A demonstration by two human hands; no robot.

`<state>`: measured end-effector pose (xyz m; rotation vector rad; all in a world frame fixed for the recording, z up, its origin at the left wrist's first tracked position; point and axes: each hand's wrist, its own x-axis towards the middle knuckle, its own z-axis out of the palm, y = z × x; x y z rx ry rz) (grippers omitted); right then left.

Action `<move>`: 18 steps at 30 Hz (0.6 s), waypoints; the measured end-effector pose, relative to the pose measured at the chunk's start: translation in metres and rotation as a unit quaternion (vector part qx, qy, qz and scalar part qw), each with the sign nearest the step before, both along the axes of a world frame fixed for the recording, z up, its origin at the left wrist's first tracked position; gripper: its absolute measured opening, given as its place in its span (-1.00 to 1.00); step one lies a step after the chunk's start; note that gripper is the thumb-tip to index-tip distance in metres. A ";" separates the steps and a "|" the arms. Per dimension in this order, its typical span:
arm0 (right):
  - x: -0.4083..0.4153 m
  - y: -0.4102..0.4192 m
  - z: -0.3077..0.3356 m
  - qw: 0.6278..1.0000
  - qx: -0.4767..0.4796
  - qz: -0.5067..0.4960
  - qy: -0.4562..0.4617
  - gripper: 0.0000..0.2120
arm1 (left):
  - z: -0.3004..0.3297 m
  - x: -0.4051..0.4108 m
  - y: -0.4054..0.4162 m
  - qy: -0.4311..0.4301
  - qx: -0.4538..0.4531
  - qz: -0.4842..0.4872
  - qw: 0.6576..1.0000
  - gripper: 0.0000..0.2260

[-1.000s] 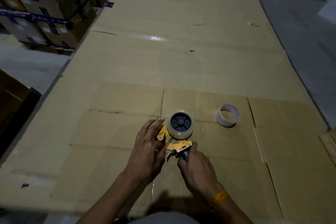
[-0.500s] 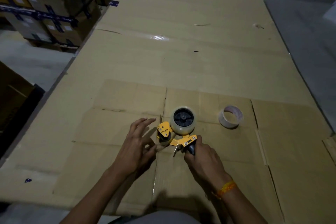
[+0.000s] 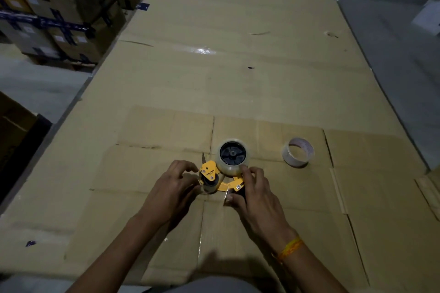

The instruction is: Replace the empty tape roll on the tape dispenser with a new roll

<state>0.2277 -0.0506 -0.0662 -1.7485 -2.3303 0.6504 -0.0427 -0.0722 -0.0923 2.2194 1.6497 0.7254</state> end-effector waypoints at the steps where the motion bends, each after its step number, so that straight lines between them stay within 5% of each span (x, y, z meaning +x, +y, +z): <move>1: -0.001 0.000 -0.002 1.000 -0.002 0.001 0.004 -0.26 | 0.001 -0.001 0.000 0.013 0.008 -0.007 1.000 -0.71; 7: 0.006 0.005 -0.009 0.999 -0.024 -0.019 -0.008 -0.32 | 0.008 -0.006 -0.001 0.043 0.029 -0.057 0.997 -0.60; 11: 0.012 0.011 -0.006 0.998 -0.047 -0.020 0.023 -0.49 | 0.009 -0.008 0.004 0.057 0.026 -0.087 0.994 -0.78; 18: 0.022 0.022 0.006 0.999 -0.036 0.028 0.008 -0.58 | 0.006 -0.018 0.010 0.065 0.034 -0.095 0.993 -0.75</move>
